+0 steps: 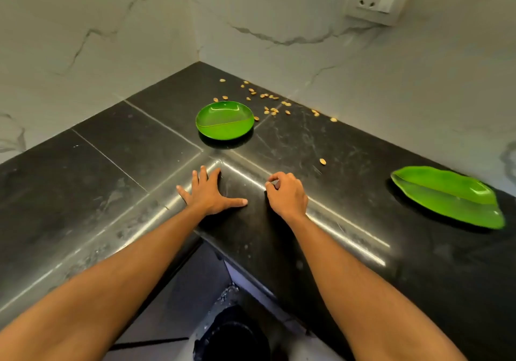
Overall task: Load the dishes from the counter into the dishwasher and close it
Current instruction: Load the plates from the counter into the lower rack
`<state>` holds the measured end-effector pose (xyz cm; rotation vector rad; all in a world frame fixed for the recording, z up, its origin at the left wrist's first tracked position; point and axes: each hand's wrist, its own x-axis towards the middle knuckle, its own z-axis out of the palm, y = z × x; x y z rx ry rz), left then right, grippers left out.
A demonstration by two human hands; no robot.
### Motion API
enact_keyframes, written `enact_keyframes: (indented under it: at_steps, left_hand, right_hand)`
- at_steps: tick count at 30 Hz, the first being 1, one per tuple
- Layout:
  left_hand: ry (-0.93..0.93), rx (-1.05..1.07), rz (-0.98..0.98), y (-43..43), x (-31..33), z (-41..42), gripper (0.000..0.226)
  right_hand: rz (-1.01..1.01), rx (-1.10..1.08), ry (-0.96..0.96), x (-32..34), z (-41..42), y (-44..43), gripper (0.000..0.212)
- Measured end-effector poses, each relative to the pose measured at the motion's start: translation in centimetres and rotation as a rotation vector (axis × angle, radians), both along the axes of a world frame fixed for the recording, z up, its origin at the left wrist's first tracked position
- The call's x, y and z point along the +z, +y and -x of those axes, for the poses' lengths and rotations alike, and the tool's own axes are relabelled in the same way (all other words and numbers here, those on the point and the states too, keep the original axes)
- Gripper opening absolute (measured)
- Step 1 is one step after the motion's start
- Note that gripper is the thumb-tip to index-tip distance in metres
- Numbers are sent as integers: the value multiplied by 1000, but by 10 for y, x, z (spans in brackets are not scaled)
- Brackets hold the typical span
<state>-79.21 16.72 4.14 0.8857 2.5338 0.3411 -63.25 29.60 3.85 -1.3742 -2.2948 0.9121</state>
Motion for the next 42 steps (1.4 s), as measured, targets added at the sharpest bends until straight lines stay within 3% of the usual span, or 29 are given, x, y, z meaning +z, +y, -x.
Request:
enact_keyframes:
  at_steps: [6,10,17,20,31,33,35,38,40,42]
  left_hand:
    - [-61,-15,195,24,0,20,158]
    - [-78,-45,259,29,3,24,155]
    - [-98,-71,295,32,3,27,152]
    - [-93,-71,296,32,3,27,152]
    - [-67,-56,265,32,6,21,156]
    - [-62,-33,203,28,5,19,155]
    - [-95,54,5,21,-1,25,146]
    - [-477,181,-467,-4,-1,21,129]
    - [-792,145,-691,-34,9,-2,91]
    - [-879,55,-755,-52,11,-25,61]
  right_hand:
    - [-13,124,6,-2,87,52,38]
    - [104,19,53,2,136,80,49]
    - [217,-152,66,8,177,105,43]
    - [324,-221,107,8,179,113,28]
    - [609,-354,408,4,112,81,29]
    - [577,-369,380,1,82,61,31]
    - [547,-353,354,-9,51,41,27]
    - [482,-344,341,-15,10,4,27]
    - [435,-368,316,-8,-18,-36,32]
    - [403,-407,282,-8,-37,-64,33]
